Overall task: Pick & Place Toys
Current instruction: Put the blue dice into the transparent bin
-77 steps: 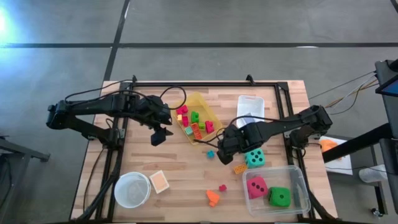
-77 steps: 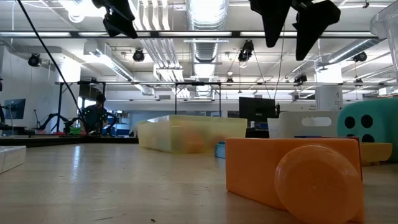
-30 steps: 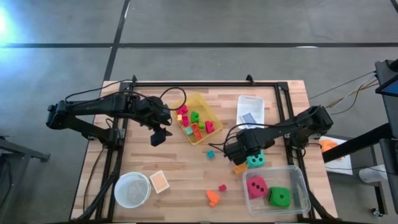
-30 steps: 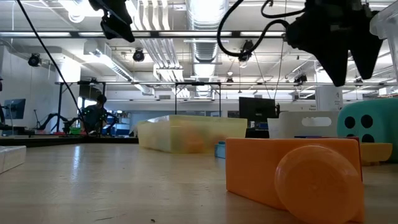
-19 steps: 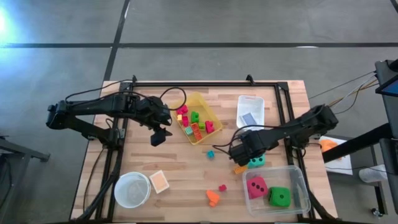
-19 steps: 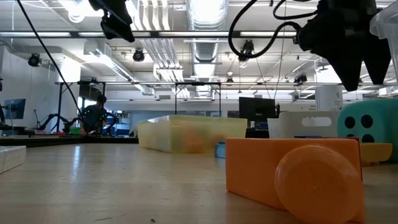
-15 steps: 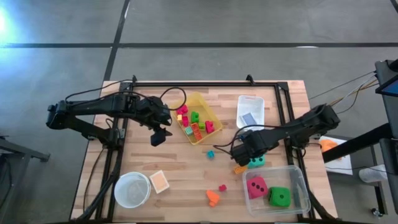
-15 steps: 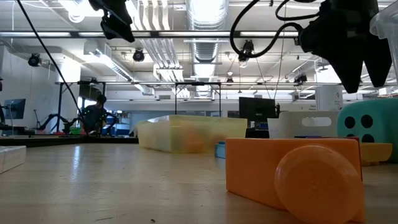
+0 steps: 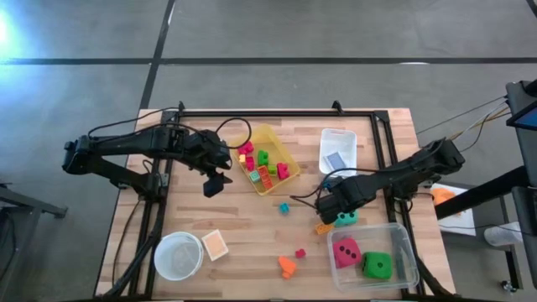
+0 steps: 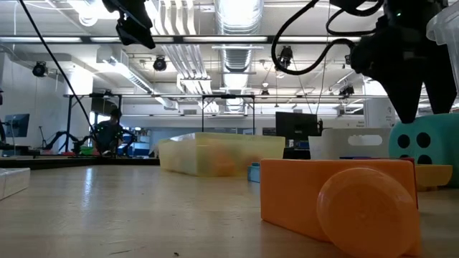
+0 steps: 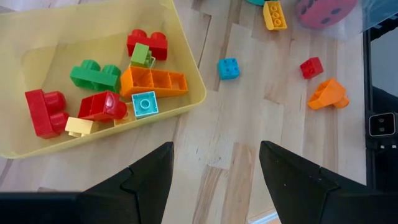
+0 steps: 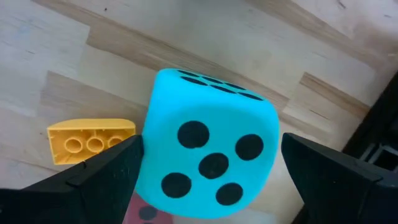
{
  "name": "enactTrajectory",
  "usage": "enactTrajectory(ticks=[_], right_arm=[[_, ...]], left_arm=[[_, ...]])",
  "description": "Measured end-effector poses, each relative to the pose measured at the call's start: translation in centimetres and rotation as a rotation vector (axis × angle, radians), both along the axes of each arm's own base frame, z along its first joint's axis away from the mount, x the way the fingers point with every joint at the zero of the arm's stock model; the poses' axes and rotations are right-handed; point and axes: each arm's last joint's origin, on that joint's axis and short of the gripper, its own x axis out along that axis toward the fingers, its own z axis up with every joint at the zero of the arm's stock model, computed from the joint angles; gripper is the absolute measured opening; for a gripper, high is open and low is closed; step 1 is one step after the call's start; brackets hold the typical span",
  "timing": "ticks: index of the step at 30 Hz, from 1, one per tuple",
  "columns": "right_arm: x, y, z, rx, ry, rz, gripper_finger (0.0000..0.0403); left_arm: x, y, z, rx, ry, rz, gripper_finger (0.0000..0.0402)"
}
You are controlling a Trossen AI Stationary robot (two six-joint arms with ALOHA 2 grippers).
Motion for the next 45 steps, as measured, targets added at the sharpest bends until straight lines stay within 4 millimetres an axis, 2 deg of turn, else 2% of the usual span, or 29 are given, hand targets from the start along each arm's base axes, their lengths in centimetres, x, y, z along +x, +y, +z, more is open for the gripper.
enactTrajectory(ticks=[8,16,32,45], right_arm=[[-0.1,0.1,-0.6,0.018,-0.056,0.004,0.0373],[-0.8,-0.2,-1.4,-0.001,-0.039,-0.057,0.0373],[-0.7,-0.1,-1.3,0.001,-0.037,-0.04,0.0373],[-1.1,-0.1,-2.0,0.018,-0.011,-0.032,0.0373]], left_arm=[[0.0,0.0,0.0,0.0,0.0,0.0,0.024],[0.0,0.0,0.0,0.0,0.001,0.0,0.024],[0.0,0.0,0.0,0.0,0.001,0.0,0.024],[0.0,0.0,0.0,0.0,0.001,0.001,0.024]])
